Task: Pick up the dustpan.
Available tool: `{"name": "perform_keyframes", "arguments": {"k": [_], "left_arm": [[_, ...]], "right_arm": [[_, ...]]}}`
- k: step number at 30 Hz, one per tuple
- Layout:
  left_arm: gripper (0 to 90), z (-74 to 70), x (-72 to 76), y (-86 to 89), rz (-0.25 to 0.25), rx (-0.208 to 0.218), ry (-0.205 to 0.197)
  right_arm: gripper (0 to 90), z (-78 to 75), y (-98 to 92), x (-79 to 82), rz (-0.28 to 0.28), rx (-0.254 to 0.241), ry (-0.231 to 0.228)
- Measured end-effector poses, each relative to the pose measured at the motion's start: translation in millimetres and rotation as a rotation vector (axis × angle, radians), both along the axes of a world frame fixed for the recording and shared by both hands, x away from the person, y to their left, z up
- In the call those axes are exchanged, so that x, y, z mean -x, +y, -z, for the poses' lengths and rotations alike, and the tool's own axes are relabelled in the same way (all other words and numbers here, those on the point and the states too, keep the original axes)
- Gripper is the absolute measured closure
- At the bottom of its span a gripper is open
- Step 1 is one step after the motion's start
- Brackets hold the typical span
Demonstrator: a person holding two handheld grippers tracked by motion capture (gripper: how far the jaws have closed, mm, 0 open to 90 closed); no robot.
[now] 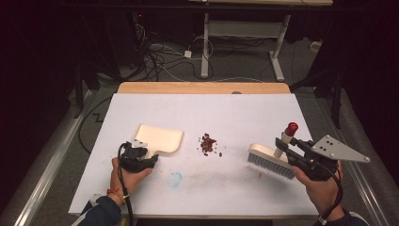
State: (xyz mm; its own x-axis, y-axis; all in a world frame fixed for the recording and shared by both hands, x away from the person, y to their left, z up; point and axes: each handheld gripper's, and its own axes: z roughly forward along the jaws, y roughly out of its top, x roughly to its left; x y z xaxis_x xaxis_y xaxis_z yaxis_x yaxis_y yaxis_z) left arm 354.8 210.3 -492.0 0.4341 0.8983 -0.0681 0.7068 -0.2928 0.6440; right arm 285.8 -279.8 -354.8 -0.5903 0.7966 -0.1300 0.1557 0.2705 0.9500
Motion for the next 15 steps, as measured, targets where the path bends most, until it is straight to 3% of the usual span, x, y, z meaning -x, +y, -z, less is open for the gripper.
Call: {"name": "perform_keyframes", "arguments": {"k": [4, 9, 15], "left_arm": [[63.3, -0.2, -1.1, 1.5, -0.016, -0.005, -0.005], [63.8, -3.6, -3.2, 3.6, 0.036, -0.035, -0.01], [64.0, -13.7, -1.4, 9.2, 0.054, -0.052, -0.026]], "right_arm": [[69.6, 1.7, 3.6, -0.6, -0.01, 0.008, 0.001], [69.6, 4.3, 4.9, -2.2, -0.011, 0.01, 0.008], [69.6, 5.9, 3.4, -4.9, -0.002, 0.003, 0.01]]}}
